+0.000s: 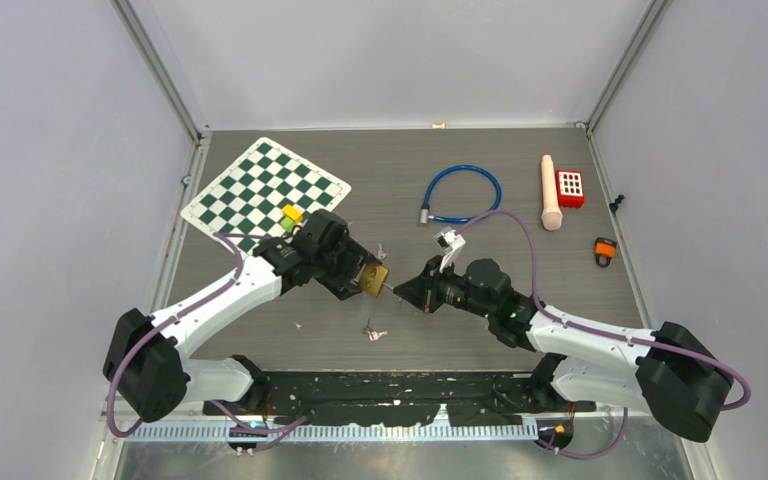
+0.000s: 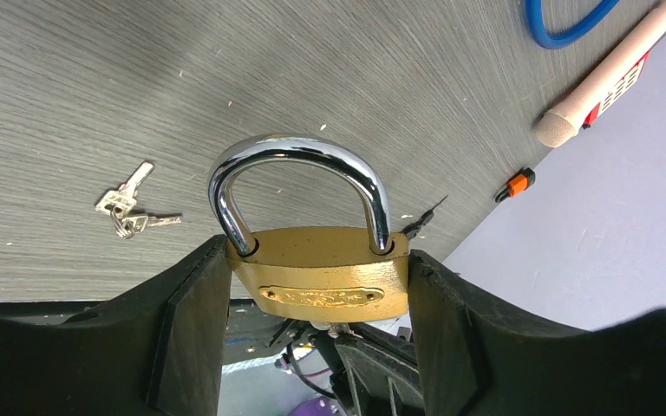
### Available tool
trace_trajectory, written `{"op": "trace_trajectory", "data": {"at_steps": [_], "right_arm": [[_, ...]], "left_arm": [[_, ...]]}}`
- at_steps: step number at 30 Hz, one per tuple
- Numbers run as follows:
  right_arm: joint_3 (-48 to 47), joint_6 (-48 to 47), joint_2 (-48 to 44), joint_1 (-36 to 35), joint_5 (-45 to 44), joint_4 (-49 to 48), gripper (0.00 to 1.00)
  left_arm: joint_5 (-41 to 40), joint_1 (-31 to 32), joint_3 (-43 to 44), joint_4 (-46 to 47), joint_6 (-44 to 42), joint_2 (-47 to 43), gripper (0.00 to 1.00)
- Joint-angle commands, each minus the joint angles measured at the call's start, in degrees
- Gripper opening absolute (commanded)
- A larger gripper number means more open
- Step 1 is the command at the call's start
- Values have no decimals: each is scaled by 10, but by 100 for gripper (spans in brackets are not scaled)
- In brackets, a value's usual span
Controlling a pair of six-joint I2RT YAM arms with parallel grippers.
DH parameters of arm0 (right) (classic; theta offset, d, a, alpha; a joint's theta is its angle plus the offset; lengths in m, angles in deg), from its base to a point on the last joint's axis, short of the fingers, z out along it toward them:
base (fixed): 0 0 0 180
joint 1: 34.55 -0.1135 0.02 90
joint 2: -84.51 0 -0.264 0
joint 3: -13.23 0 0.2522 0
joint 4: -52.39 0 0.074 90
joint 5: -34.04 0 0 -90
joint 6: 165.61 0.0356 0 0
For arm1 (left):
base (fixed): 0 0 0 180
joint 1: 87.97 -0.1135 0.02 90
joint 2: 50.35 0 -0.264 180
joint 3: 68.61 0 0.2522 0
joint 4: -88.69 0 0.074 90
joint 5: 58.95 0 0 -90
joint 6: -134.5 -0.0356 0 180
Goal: Unlock with the key
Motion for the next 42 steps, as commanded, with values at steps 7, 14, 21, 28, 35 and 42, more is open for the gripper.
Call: {"op": "trace_trajectory", "data": {"at_steps": [7,14,21,28,35,42], "right_arm": [[-12,5,7,-3,-4,-1,5],[-9,7,5,-3,-6,-7,5],[-8,10,4,-2,-4,-24,5],[-8,14,4,-2,-9,-31,5],[-9,18,6,-2,-21,-32,5],[-6,21,2,-2,-33,-32,5]], "left_arm": [[6,1,10,51,5,-30,0],[14,1,11,55,4,-25,0],[16,1,12,56,2,-25,0],[18,2,13,57,-1,-24,0],[21,4,15,58,-3,-24,0],[20,5,15,59,-5,-24,0]]}}
